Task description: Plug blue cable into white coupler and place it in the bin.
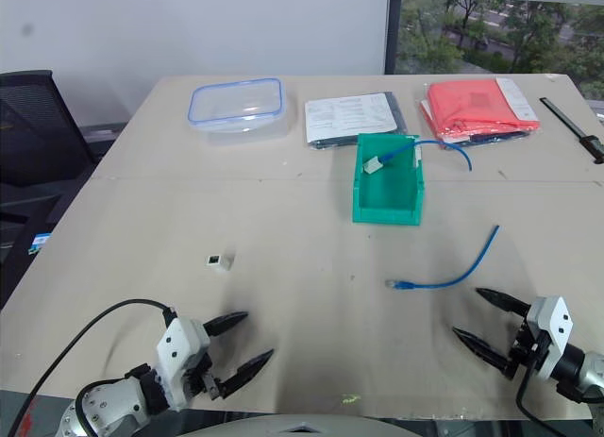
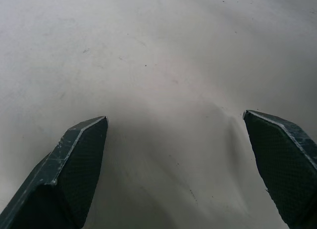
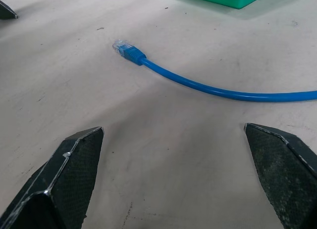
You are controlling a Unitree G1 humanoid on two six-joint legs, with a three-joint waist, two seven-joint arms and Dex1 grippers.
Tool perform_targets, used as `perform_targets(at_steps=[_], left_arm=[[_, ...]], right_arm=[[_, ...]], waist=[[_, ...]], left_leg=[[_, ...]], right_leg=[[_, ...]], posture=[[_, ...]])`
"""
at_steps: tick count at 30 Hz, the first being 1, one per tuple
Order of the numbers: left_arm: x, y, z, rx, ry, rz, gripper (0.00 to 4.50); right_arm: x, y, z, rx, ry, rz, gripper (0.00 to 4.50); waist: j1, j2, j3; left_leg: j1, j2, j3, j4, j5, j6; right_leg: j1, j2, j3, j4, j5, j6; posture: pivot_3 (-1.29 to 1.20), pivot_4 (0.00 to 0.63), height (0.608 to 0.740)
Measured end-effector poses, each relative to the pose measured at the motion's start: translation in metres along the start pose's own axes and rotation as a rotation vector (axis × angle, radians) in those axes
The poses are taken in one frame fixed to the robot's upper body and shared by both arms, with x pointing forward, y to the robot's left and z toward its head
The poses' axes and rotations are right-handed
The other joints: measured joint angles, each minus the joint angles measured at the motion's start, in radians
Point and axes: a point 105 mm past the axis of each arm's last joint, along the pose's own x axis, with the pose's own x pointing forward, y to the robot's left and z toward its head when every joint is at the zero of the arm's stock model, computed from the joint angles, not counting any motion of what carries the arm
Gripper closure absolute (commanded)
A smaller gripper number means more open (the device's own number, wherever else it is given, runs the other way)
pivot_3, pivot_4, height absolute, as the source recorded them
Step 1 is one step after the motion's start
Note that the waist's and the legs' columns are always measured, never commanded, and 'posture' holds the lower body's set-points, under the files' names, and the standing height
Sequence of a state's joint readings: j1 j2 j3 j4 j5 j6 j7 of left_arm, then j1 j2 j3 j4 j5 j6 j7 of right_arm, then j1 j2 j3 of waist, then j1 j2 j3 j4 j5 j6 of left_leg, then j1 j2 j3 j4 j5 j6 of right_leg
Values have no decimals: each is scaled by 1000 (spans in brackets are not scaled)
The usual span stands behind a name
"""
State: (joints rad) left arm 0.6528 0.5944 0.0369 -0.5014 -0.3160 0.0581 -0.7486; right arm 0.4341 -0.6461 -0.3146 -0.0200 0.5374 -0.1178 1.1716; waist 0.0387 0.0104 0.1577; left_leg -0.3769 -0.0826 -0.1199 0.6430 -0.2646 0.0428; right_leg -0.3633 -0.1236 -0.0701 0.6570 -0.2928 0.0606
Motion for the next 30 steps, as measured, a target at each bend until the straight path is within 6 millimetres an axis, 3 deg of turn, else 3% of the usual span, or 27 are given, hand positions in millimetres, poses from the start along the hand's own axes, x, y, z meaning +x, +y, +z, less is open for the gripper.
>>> perform_targets(at_steps=[22,25,30], left_arm=[[8,5,7,-7,0,-32,0],[9,7,8,6,2,-43,0],[15,22,22,105,27,-106,0]], right_arm=[[-2,3,0,-1,-1,-12,11],[5,1,10,-24,-16,-16,11],[31,-4,46,-160,-30,75,11]], waist=[[3,0,1],[3,0,1],[2,-1,3]], left_leg=[[0,0,0,1,0,0],[0,0,0,1,0,0],[-1,0,0,4,0,0]], right_leg=[[0,0,1,0,0,0],[0,0,1,1,0,0],[-2,2,1,4,0,1]], posture=[[0,150,740],[0,150,740],[0,150,740]])
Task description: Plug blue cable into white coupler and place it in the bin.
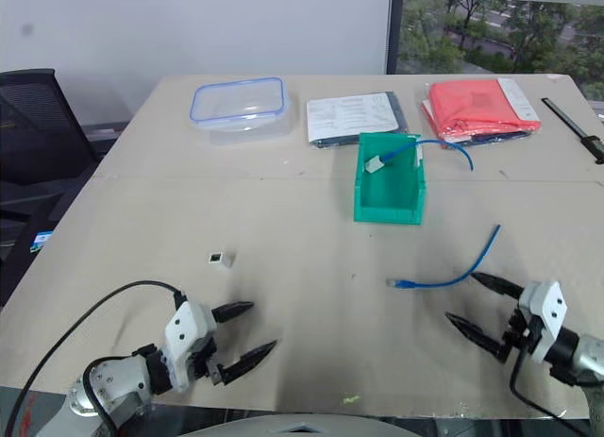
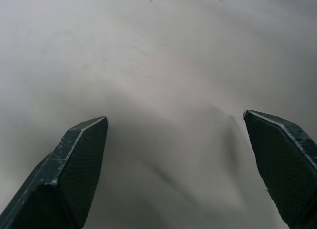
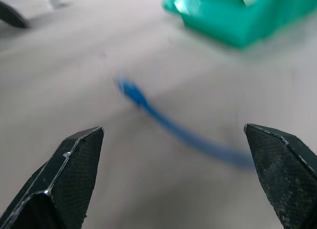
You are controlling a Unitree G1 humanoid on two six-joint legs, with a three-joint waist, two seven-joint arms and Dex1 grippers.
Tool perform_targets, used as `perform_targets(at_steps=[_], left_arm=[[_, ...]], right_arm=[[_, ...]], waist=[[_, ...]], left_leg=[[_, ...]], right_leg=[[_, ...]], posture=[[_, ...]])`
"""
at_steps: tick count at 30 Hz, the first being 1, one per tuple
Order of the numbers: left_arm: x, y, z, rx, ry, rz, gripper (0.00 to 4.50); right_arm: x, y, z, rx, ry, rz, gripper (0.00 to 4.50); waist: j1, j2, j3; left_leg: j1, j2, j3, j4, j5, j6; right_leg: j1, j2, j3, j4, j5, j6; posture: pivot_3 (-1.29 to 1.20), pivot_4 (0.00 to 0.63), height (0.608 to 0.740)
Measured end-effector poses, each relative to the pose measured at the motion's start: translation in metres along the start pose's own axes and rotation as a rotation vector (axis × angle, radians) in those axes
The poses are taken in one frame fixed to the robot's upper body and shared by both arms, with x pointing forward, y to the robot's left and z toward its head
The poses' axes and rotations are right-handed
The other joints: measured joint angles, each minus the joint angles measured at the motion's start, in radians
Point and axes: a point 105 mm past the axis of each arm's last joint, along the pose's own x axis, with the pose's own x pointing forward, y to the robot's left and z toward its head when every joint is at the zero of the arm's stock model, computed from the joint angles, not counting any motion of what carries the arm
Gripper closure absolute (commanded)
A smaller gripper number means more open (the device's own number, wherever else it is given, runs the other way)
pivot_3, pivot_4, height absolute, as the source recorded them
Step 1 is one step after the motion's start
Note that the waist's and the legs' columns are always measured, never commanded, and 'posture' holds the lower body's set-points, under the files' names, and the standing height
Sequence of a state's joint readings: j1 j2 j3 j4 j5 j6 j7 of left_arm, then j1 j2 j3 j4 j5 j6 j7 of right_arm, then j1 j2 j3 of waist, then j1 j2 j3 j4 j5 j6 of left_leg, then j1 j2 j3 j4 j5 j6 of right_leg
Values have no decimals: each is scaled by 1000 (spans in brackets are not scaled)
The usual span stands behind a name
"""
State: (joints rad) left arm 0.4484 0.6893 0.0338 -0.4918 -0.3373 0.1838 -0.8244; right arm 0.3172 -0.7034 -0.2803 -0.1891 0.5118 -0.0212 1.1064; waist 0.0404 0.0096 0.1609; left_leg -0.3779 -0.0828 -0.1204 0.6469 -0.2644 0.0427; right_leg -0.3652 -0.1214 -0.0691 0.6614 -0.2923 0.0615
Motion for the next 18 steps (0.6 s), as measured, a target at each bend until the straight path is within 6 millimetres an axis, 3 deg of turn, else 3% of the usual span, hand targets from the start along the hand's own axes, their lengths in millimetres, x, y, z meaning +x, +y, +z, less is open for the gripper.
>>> perform_targets(at_steps=[4,7,11,18], left_arm=[[6,14,34,153,2,-134,0],[11,11,57,218,-21,-241,0],[12,3,70,233,-29,-342,0],[12,3,76,264,-28,-376,0]], right_arm=[[35,0,15,-123,34,130,11],[55,9,5,-154,99,220,11],[65,14,-8,-140,160,292,11],[75,13,-3,-145,168,327,3279]], waist=[[-2,-7,3],[-3,-7,3],[-10,-8,4],[-28,-9,5]], left_leg=[[-2,0,-2,1,1,-1],[-4,-1,-1,1,3,-5],[-7,-2,-1,0,2,-5],[-6,-1,-1,1,3,-6]], right_leg=[[-1,7,1,-1,1,0],[-2,6,2,-3,2,0],[-4,5,4,-5,2,1],[-4,2,6,-2,2,1]], posture=[[0,150,740],[0,150,740],[0,150,740],[0,150,740]])
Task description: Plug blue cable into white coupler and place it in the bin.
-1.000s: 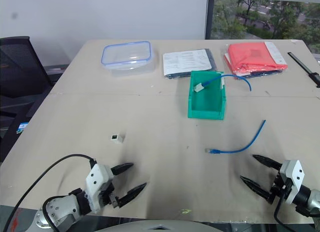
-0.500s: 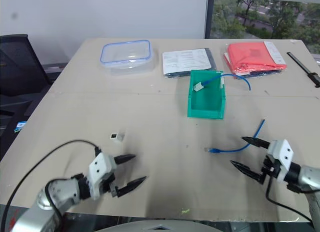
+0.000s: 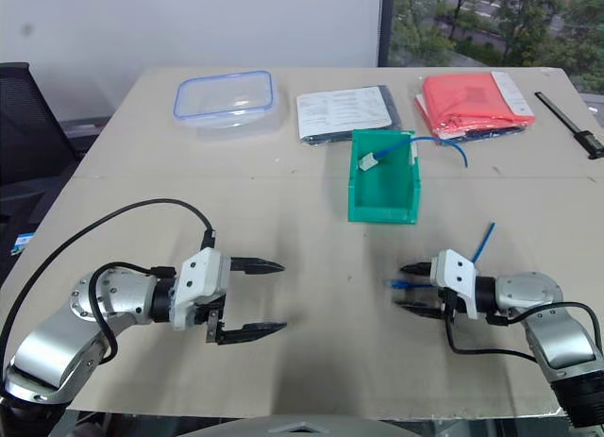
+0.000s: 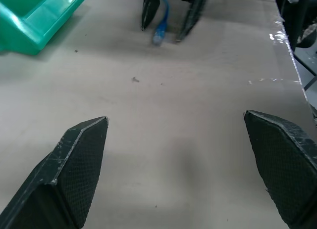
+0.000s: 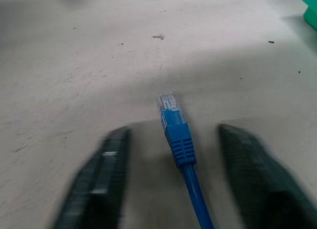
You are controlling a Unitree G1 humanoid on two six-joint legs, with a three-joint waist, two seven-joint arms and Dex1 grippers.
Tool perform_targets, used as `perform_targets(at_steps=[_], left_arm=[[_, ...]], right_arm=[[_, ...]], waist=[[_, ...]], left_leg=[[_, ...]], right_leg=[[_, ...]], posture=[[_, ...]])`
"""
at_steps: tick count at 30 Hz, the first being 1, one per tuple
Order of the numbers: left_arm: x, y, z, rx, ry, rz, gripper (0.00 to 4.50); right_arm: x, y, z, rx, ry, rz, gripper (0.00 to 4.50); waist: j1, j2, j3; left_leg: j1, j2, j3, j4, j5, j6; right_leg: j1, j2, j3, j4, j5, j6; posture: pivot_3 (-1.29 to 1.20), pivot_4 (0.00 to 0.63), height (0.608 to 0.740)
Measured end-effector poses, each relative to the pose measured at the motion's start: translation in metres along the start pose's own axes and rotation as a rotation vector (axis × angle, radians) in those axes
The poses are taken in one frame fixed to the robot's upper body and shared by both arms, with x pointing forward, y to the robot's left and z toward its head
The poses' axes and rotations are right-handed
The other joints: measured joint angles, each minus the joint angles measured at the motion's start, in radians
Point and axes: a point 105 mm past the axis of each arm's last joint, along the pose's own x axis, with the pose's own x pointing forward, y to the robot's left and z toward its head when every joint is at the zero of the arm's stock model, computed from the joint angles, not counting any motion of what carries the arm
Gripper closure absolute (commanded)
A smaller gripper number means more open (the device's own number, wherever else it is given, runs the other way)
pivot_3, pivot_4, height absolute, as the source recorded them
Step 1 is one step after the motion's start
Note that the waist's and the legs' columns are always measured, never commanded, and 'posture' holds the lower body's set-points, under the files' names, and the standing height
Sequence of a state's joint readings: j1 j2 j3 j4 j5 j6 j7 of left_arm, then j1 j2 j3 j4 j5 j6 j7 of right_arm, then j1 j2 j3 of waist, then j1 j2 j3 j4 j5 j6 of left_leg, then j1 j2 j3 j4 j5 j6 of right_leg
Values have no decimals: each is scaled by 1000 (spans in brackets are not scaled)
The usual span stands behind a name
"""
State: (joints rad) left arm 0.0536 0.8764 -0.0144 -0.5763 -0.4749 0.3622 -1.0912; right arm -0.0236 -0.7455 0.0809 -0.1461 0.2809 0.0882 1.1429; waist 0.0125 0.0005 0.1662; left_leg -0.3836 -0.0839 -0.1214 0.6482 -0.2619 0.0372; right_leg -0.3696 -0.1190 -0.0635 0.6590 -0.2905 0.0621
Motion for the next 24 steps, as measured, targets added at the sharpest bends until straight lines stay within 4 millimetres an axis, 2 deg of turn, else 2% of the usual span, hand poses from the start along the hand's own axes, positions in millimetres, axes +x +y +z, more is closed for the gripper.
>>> perform_targets(at_steps=[2,3,9,14,16,19,21,23,24], left_arm=[[0,0,0,6,2,2,0],[0,1,0,7,3,8,0],[-5,9,-5,-13,12,68,0],[-15,22,-2,4,17,131,0],[-18,24,-2,9,26,143,0],[-19,25,-3,9,34,143,0],[-20,25,-3,9,37,142,0],[-19,25,-2,7,33,140,0],[-19,25,-1,7,31,138,0]], right_arm=[[3,-3,6,-7,-8,-4,4269],[5,-4,10,-15,-11,-3,4397],[14,-12,23,-27,-36,-10,4397],[36,-22,46,-85,-102,21,4397],[42,-25,46,-86,-108,29,4397],[39,-24,39,-80,-92,41,4397],[28,-22,26,-59,-37,61,4027],[21,-20,20,-44,-15,67,3373],[16,-21,18,-36,-7,60,2891]], waist=[[0,0,0],[1,0,0],[1,-1,0],[-2,-1,1],[1,-1,1],[3,-2,1],[1,-2,1],[1,-2,1],[0,-2,1]], left_leg=[[0,0,0,0,0,0],[0,0,0,0,0,0],[0,0,0,1,0,0],[0,0,0,1,0,-1],[0,0,0,1,0,-1],[-1,-1,0,1,0,-1],[-1,-2,0,1,0,-1],[-1,-2,0,1,0,-1],[-1,-1,0,1,0,-1]], right_leg=[[0,0,0,0,0,0],[0,0,0,0,0,0],[-1,0,0,1,0,0],[-1,1,1,2,0,0],[-1,2,1,2,0,0],[-1,2,4,1,0,1],[-2,2,6,0,0,1],[-2,1,6,1,1,1],[-2,2,6,1,1,1]], posture=[[0,150,740],[0,150,740],[0,150,740],[0,150,740],[0,150,740],[0,150,740],[0,150,740],[0,150,740],[0,150,740]])
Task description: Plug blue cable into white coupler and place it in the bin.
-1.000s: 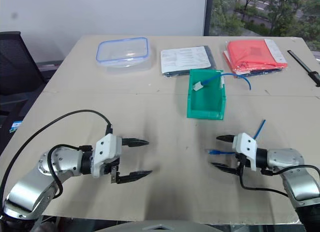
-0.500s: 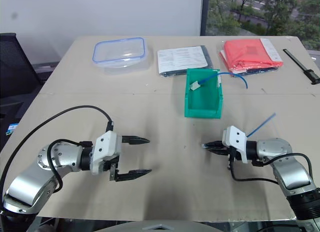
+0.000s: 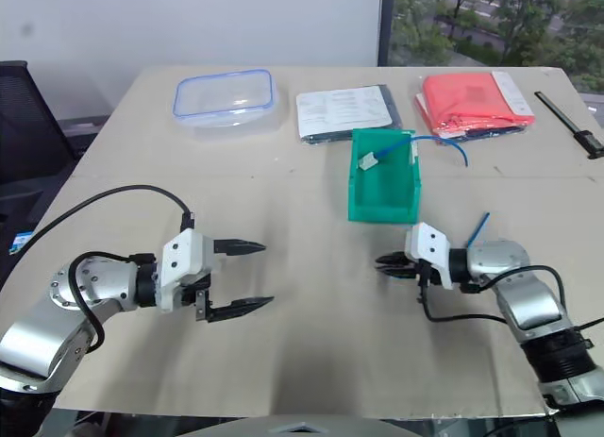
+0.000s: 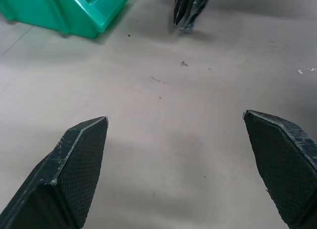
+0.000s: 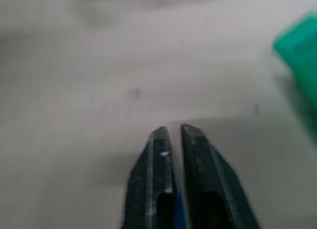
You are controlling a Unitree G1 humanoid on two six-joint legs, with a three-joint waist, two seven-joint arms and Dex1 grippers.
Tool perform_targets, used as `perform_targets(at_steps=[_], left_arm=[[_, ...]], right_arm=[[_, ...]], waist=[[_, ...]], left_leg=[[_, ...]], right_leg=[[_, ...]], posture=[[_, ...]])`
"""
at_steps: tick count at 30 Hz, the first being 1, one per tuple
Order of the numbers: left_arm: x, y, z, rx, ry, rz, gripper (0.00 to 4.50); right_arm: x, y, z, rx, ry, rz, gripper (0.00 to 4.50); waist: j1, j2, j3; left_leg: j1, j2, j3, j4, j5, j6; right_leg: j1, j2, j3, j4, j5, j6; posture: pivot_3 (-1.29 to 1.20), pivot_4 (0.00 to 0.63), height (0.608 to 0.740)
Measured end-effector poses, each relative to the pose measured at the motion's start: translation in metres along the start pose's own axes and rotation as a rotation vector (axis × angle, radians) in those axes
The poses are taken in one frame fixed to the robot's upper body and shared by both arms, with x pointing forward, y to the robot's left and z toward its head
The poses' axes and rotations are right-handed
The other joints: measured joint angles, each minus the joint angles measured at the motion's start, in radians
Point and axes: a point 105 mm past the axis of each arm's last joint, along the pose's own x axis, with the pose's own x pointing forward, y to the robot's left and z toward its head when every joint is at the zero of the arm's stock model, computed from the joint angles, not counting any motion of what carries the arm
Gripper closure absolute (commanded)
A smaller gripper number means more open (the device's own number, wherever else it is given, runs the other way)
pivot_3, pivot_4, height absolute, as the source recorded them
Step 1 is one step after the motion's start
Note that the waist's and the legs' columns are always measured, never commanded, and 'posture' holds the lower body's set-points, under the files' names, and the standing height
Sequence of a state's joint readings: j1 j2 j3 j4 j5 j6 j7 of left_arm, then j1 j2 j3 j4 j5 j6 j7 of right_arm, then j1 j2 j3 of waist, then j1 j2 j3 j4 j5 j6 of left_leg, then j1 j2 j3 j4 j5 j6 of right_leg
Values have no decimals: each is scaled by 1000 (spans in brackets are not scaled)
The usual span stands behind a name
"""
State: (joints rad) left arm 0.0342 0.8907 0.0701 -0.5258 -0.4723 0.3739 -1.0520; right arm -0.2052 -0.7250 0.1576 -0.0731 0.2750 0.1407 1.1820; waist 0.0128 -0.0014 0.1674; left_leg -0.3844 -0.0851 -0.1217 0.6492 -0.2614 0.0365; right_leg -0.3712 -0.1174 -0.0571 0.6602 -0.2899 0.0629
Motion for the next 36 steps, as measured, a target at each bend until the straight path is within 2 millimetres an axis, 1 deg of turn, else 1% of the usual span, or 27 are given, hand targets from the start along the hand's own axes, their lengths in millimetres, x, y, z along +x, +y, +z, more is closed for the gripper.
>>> perform_targets(at_steps=[1,3,5,11,14,16,17,22,25,28,32,34,36], left_arm=[[0,0,1,0,-1,-2,0],[1,1,3,7,-4,-3,0],[1,1,4,10,-4,-5,0],[4,1,6,18,-7,-19,0],[7,0,6,12,-4,-34,0],[7,0,7,15,-4,-35,0],[7,0,7,14,-4,-35,0],[7,-3,3,-3,2,-42,0],[6,-4,3,-5,2,-42,0],[6,-3,4,0,2,-41,0],[6,0,8,19,-4,-41,0],[6,1,7,17,-1,-40,0],[5,2,5,12,6,-38,0]], right_arm=[[-3,-1,-1,3,-1,-12,2527],[-7,-3,-2,0,-3,-28,2527],[-11,-1,-7,5,6,-26,2527],[-14,-4,-17,8,29,-48,2527],[-12,-7,-19,-4,24,-51,3341],[-11,-6,-19,-15,20,-43,4253],[-10,-6,-19,-21,17,-35,4463],[-7,-8,-18,-37,7,-25,4463],[0,-11,-15,-45,-8,-20,4463],[17,-15,-6,-70,-29,0,4463],[54,-12,12,-99,-56,57,4463],[65,-12,18,-114,-56,71,4463],[69,-14,21,-107,-53,66,3739]], waist=[[-2,0,0],[-4,0,0],[-2,0,0],[-2,0,0],[-3,0,0],[-3,0,0],[-3,0,0],[-5,0,0],[-8,0,0],[-18,0,0],[-26,0,0],[-25,0,0],[-25,0,0]], left_leg=[[1,0,0,0,0,0],[1,1,0,0,0,-1],[1,1,0,0,1,-1],[1,1,1,1,1,-1],[1,1,0,1,1,-1],[1,1,1,1,1,-1],[2,1,1,1,1,-1],[2,2,1,1,1,-2],[2,3,1,1,2,-2],[3,4,1,1,2,-3],[2,4,1,1,3,-4],[1,4,1,1,3,-4],[0,4,1,1,3,-4]], right_leg=[[0,0,0,1,0,0],[0,1,1,2,0,0],[0,1,1,2,0,0],[0,1,1,2,0,0],[0,1,1,2,0,0],[0,2,1,2,0,0],[0,1,1,2,0,0],[0,2,2,2,1,0],[0,3,2,2,2,-1],[0,5,2,3,3,-2],[-2,9,3,3,3,-3],[-2,9,3,3,3,-2],[-4,10,7,2,3,-2]], posture=[[0,150,740],[0,150,740],[0,150,740],[0,150,740],[0,150,740],[0,150,740],[0,150,740],[0,150,740],[0,150,740],[0,150,740],[0,150,740],[0,150,740],[0,150,740]])
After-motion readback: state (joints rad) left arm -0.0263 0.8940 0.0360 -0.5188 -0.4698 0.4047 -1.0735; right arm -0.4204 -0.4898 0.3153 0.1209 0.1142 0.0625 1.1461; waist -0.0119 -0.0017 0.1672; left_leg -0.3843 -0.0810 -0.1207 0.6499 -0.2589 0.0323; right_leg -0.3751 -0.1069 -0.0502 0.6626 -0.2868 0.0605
